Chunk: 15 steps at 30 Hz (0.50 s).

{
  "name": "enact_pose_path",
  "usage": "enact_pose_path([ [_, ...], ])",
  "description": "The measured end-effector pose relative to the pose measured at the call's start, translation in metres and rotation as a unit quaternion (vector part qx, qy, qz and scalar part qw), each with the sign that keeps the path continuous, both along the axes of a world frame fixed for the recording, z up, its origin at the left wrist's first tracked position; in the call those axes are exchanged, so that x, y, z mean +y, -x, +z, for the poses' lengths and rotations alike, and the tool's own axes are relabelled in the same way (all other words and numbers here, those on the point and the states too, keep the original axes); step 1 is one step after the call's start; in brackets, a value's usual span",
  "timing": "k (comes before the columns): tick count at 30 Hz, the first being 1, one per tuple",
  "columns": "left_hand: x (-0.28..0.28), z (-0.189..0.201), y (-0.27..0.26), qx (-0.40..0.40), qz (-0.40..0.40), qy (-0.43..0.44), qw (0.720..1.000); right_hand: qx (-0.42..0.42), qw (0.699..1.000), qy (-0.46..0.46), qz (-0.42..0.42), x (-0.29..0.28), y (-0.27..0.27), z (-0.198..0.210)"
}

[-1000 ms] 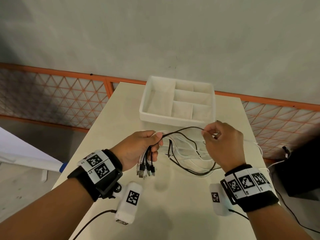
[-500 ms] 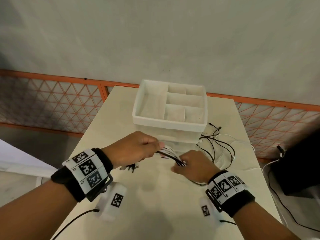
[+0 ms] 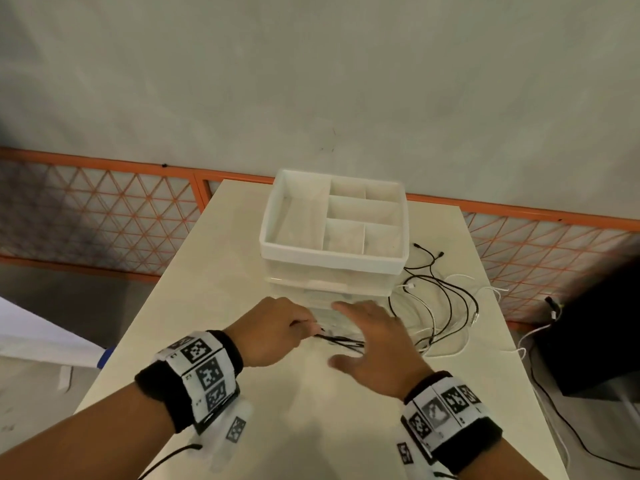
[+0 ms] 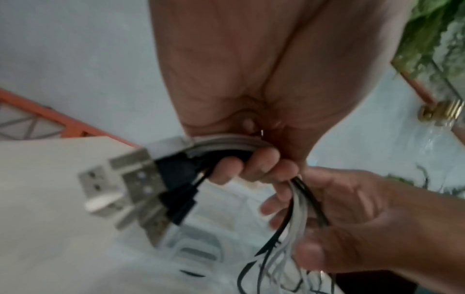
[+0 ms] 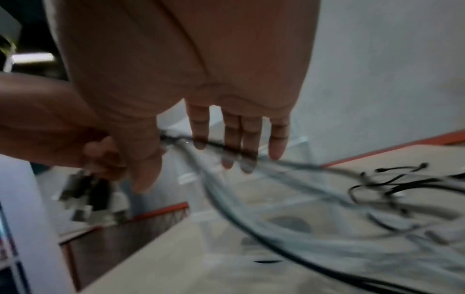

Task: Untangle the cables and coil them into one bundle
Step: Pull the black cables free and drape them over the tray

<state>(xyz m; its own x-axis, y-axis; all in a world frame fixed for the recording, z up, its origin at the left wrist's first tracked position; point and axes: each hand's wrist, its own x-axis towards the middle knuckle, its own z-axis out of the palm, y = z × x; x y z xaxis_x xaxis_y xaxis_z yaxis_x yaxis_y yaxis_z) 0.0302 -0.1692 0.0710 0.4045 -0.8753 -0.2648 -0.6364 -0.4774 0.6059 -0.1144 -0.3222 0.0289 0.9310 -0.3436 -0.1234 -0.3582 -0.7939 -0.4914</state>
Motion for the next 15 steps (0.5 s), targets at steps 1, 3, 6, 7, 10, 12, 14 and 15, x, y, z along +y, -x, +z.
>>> enact_pose_path([
  [1,-0.004,0.005,0.004,0.021,0.001,0.029,0.999,-0.042,0.996,-0.070,0.019,0.009,-0.006,0.005],
  [3,-0.010,0.013,0.009,0.057,0.012,0.066,0.996,-0.135,0.984,-0.114,0.003,0.014,-0.017,0.008],
  [6,-0.009,0.018,0.010,0.059,0.010,0.058,0.997,-0.188,0.973,-0.092,-0.093,0.009,-0.026,0.022],
  [7,-0.008,0.017,0.008,0.045,0.005,0.055,0.997,-0.187,0.971,-0.096,-0.117,0.009,-0.028,0.027],
  [10,-0.003,0.019,0.002,-0.002,0.021,0.091,0.996,-0.181,0.967,-0.102,-0.146,0.003,-0.025,0.041],
  [12,0.002,0.021,-0.006,-0.026,0.061,0.119,0.991,-0.178,0.964,-0.099,-0.171,-0.010,-0.017,0.047],
  [14,0.011,0.018,-0.017,-0.025,0.107,0.124,0.986,-0.187,0.954,-0.086,-0.220,-0.027,-0.006,0.052],
  [15,0.015,0.014,-0.022,-0.025,0.120,0.117,0.986,-0.196,0.948,-0.073,-0.240,-0.034,-0.002,0.054],
])
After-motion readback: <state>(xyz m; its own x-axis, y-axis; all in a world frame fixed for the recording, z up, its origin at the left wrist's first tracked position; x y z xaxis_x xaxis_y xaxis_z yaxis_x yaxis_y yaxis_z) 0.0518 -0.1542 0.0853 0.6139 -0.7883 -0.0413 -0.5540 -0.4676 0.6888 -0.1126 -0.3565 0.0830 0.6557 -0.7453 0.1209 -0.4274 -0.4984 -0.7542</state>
